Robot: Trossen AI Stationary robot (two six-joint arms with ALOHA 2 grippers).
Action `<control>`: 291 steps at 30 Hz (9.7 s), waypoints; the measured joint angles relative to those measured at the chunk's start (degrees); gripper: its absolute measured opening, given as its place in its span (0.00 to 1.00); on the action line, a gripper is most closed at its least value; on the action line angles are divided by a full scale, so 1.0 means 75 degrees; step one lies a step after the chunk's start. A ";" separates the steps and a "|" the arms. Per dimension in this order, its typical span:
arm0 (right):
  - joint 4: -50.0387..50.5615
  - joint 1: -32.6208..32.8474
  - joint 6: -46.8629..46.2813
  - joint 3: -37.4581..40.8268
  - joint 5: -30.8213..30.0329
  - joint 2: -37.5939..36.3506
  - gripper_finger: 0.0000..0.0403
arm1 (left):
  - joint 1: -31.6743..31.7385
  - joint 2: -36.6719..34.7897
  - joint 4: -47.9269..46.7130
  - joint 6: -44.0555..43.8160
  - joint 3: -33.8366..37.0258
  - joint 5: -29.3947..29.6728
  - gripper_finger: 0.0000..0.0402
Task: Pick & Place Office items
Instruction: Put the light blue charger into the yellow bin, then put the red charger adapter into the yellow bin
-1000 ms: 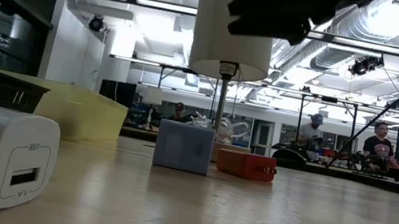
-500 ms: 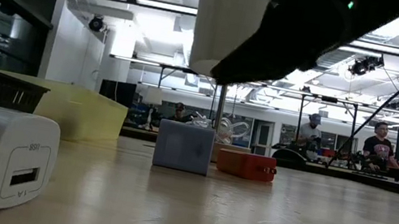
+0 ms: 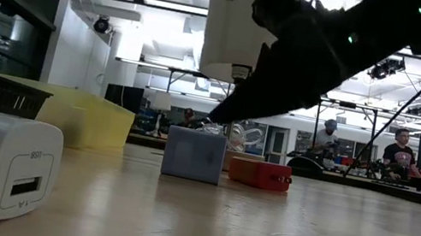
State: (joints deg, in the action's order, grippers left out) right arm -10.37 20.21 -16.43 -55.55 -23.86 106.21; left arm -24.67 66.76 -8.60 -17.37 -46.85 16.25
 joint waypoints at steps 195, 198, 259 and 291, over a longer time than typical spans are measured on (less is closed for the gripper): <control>-0.1673 0.0093 0.0190 -0.0006 0.0245 -0.0503 0.52 | 0.0782 -0.1279 -0.5629 -0.5551 0.0000 0.0758 0.29; -0.1675 0.0093 0.0190 -0.0006 0.0243 -0.0503 0.52 | 0.1051 -0.1277 -0.6227 -0.6152 0.0000 0.0740 0.29; -0.1722 0.0105 0.0155 -0.0003 0.0408 -0.0503 0.52 | 0.3194 0.1874 -0.7499 -0.4698 -0.0073 0.0058 0.41; -0.0820 0.0105 0.0157 0.0000 0.0396 -0.0500 0.52 | 0.2580 0.1871 -0.7965 -0.3923 -0.1218 -0.0533 0.41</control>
State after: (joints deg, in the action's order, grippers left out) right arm -16.53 20.99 -15.25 -55.55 -20.89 102.45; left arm -5.32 80.79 -68.34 -46.79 -55.98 12.25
